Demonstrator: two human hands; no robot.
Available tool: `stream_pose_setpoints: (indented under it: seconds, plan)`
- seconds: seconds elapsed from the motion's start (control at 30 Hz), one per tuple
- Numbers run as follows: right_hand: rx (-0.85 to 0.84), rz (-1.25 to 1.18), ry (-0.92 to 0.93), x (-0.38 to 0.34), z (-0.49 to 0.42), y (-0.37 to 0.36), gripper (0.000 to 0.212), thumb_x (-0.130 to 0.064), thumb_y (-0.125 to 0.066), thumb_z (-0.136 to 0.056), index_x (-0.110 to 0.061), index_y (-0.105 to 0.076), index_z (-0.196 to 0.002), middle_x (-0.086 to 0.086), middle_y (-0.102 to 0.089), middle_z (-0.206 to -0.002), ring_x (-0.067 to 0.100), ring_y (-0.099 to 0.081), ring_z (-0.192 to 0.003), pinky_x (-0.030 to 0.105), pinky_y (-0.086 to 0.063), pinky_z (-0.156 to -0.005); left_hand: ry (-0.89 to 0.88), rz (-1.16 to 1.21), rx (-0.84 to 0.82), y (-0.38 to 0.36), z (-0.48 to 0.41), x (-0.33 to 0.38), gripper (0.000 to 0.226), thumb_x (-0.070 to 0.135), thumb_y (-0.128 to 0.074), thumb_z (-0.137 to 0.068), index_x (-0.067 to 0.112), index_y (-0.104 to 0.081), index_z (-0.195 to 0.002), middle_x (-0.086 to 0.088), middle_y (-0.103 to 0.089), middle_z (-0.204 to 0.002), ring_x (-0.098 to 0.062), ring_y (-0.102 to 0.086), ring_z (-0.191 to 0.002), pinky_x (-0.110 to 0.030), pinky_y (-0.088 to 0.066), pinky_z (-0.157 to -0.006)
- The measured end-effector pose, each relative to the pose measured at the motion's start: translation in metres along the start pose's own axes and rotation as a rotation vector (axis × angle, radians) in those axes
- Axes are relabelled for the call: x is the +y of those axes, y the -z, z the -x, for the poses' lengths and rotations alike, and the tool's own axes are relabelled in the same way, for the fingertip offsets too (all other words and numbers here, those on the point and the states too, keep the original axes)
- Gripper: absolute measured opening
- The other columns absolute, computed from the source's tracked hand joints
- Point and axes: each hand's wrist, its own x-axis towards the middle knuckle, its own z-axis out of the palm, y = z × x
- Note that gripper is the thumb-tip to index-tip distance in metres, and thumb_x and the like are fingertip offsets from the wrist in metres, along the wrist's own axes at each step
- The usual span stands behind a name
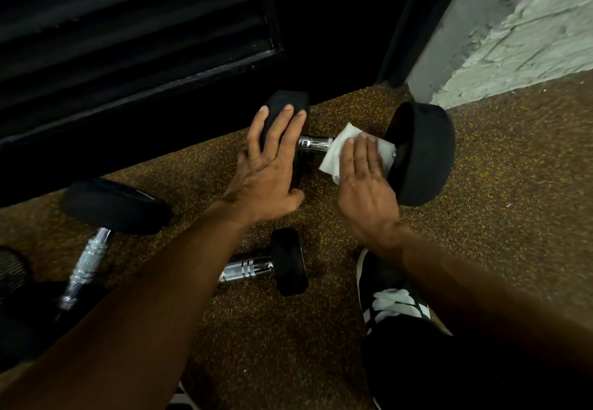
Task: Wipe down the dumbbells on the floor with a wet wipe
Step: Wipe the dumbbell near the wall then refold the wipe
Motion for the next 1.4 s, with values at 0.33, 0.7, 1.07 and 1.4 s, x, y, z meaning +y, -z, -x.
stream_pose_setpoints:
  seconds: [0.33, 0.7, 1.07, 1.4]
  plan:
    - [-0.507, -0.702, -0.169, 0.009, -0.118, 0.077, 0.02, -0.021, -0.052, -0.094, -0.005, -0.062, -0.101, 0.011, -0.06, -0.096, 0.021, -0.058, -0.082, 0.032, -0.046, -0.07, -0.001, -0.018, 0.013, 0.0, 0.002, 0.001, 0.123, 0.04, -0.074, -0.068, 0.021, 0.006, -0.159, 0.001, 0.011, -0.166, -0.035, 0.017, -0.151, -0.062, -0.037, -0.105]
    - [-0.795, -0.309, -0.121, 0.038, -0.126, 0.092, 0.034, -0.025, -0.056, -0.094, -0.014, -0.052, -0.126, 0.007, -0.061, -0.117, 0.026, -0.06, -0.106, 0.041, -0.05, -0.096, -0.005, -0.02, 0.041, -0.003, 0.006, 0.001, 0.122, 0.043, -0.074, -0.067, 0.021, 0.003, -0.159, 0.0, 0.007, -0.167, -0.035, 0.014, -0.152, -0.06, -0.042, -0.098]
    - [-0.782, 0.039, 0.058, 0.011, -0.096, 0.117, 0.009, -0.005, -0.047, -0.094, -0.001, -0.053, -0.088, 0.003, -0.06, -0.046, 0.011, -0.058, -0.045, 0.028, -0.051, -0.053, 0.003, -0.016, 0.019, -0.002, 0.005, 0.002, 0.123, 0.043, -0.072, -0.068, 0.023, 0.006, -0.159, 0.002, 0.011, -0.166, -0.035, 0.017, -0.151, -0.062, -0.042, -0.097]
    - [-0.08, 0.025, -0.02, 0.003, -0.001, 0.013, 0.066, -0.018, -0.033, -0.1, 0.012, -0.001, -0.149, 0.034, -0.001, -0.157, 0.044, 0.002, -0.148, 0.049, -0.005, -0.122, 0.025, 0.006, 0.019, 0.002, -0.003, 0.004, 0.12, 0.04, -0.072, -0.068, 0.025, 0.007, -0.158, 0.007, 0.012, -0.165, -0.031, 0.019, -0.151, -0.064, -0.042, -0.102]
